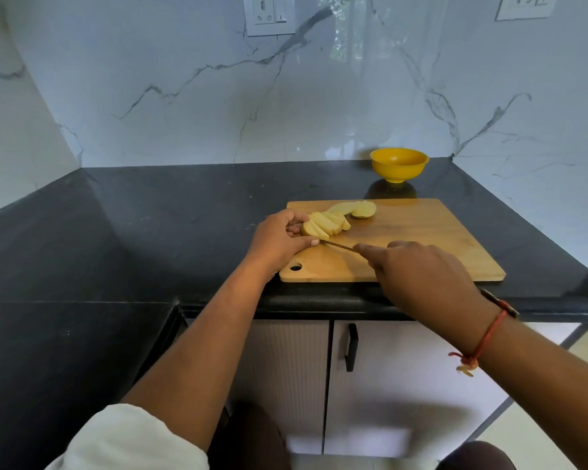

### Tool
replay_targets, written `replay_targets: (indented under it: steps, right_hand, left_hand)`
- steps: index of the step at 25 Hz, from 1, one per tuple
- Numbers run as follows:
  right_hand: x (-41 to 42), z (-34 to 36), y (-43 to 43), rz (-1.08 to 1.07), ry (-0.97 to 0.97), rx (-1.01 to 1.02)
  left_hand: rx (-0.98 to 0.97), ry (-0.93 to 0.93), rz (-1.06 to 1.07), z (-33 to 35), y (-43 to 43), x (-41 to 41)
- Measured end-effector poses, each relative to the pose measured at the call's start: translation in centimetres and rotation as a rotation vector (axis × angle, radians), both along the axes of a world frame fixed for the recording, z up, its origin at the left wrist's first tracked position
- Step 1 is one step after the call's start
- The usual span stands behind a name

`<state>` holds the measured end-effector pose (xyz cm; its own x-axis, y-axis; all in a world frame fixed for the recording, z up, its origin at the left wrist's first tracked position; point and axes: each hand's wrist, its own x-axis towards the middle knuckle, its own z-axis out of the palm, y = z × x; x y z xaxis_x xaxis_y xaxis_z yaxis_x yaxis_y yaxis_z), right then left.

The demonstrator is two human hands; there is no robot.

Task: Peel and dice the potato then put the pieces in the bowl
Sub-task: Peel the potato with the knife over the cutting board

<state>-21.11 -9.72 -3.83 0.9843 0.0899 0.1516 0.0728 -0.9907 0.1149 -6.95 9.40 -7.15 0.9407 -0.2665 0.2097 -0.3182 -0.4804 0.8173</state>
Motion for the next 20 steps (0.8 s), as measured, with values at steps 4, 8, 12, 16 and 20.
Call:
replay_targets:
  steps: [4,8,12,16,20]
  right_hand:
    - [0.5,-0.5,-0.9,0.009,-0.081,0.144]
    - [1.2,-0.9,-1.1,-0.003,-0.086,0.221]
    - [2.0,-1.0,-1.0,0.001,-0.105,0.287]
    - [2.7,-1.2,-0.7,0.004,-0.121,0.320]
    - [3.2,-1.2,-0.4,0.013,-0.118,0.350]
  left_hand:
    - [0.047,0.015,-0.012,0.6,0.2,-0.1]
    - [0.132,-0.039,-0.001,1.1,0.9,-0.3]
    - [0.268,-0.023,-0.034,2.2,1.2,-1.0]
    - [0.380,0.049,-0.045,3.4,0.8,-1.5]
    - [0.269,0.119,0.031,3.8,0.3,-2.0]
